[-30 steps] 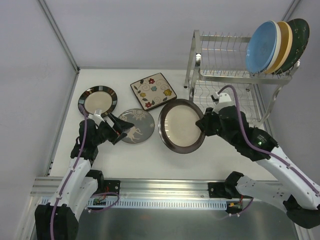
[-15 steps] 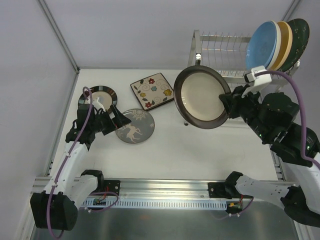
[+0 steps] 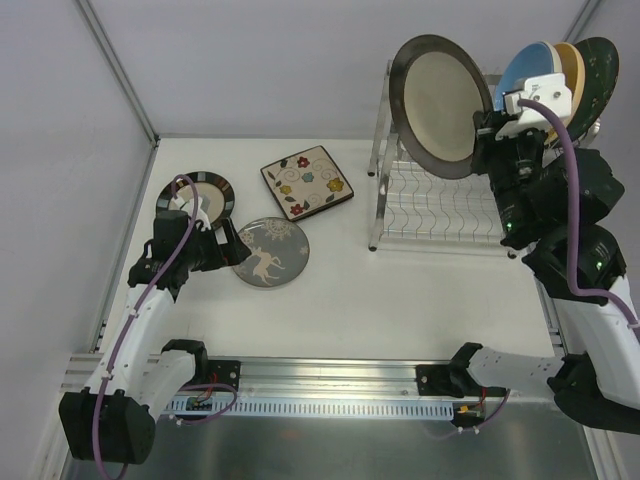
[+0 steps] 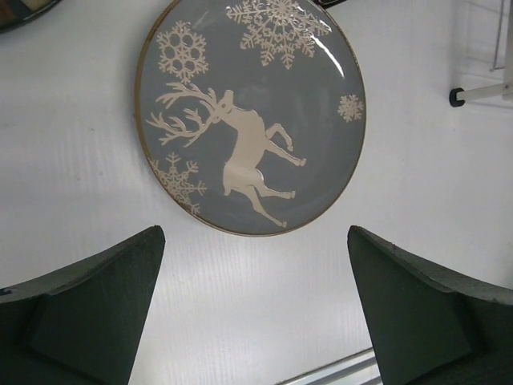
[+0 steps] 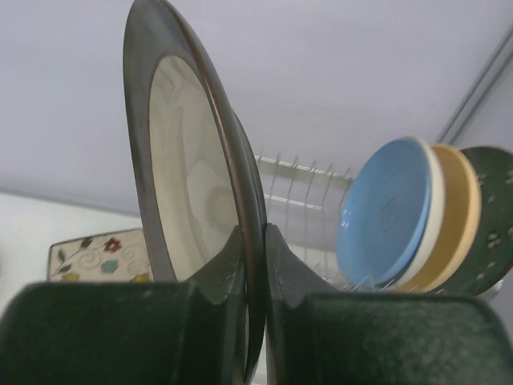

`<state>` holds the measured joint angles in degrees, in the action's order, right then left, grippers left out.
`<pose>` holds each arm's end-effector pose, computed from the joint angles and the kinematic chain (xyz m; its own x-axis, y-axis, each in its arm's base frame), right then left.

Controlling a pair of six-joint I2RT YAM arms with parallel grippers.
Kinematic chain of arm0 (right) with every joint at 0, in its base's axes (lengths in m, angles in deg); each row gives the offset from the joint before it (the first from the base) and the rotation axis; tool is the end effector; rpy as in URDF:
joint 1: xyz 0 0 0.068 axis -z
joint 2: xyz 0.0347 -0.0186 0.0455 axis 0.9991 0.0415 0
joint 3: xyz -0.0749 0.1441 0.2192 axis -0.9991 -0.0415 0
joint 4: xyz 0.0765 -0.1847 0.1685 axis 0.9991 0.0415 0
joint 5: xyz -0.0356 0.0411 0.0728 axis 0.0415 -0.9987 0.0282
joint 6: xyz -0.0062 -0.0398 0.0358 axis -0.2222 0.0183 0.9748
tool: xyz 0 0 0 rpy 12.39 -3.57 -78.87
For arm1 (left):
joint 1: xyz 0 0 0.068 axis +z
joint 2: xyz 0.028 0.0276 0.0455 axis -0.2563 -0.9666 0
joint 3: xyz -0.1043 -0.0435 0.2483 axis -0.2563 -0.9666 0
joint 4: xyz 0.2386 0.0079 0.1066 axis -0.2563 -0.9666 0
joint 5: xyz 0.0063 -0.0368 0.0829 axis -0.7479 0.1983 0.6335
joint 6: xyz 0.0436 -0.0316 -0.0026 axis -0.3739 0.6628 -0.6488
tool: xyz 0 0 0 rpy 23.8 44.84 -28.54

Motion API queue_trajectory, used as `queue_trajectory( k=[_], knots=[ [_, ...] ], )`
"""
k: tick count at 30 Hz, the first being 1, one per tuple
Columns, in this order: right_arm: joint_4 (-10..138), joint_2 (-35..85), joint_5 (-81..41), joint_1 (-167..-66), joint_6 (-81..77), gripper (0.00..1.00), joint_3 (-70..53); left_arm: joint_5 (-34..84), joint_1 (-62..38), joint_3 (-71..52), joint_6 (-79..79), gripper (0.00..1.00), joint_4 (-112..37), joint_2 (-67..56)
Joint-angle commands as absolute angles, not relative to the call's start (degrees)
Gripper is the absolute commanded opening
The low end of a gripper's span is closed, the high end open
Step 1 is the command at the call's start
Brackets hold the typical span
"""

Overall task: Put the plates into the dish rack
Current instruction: Insert the plate into the dish rack

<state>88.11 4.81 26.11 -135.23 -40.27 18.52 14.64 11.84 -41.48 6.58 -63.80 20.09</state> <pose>0.1051 0.0820 0.5825 0.2591 -0.3162 -0.9127 -0.0419 0.9403 -0.3376 0.1901 -0.0213 0.2707 -0.6338 -0.2623 -0.7276 0.1178 0.8970 -0.4260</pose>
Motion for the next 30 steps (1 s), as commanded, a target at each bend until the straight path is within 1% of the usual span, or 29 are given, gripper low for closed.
queue_trajectory(
  k=[1, 5, 7, 9, 14, 19, 25, 30],
  knots=[
    [64.63, 5.82, 31.86, -134.99, -51.13, 0.01, 24.61, 19.12, 11.86, -41.76, 1.46, 0.99, -64.41, 20.50],
    [59.61, 10.30, 34.23, -132.98, -60.44, 0.01, 27.86, 19.56, 11.86, -43.07, 1.72, 0.99, -63.62, 19.53],
    [58.46, 11.45, 34.32, -131.31, -62.13, 0.00, 28.74, 19.57, 11.86, -43.25, 1.98, 0.99, -63.35, 18.74],
    [59.60, 13.20, 33.62, -127.54, -62.13, 0.01, 29.80, 19.39, 11.86, -43.17, 1.90, 0.99, -63.26, 18.12],
    [63.21, 14.79, 30.12, -116.56, -56.34, 0.01, 29.01, 21.32, 11.86, -43.25, 1.72, 0.99, -63.26, 18.03],
    [65.31, 15.23, 27.22, -108.47, -50.81, 0.01, 26.11, 21.76, 11.86, -43.08, 1.81, 0.99, -63.26, 16.98],
    [67.51, 17.86, 23.17, -102.22, -46.14, 0.01, 25.93, 21.15, 11.95, -42.90, 1.63, 0.99, -63.26, 16.19],
    [67.95, 19.80, 22.11, -100.10, -44.91, 0.01, 25.76, 21.32, 11.95, -42.99, 1.63, 0.99, -63.26, 16.45]
  ],
)
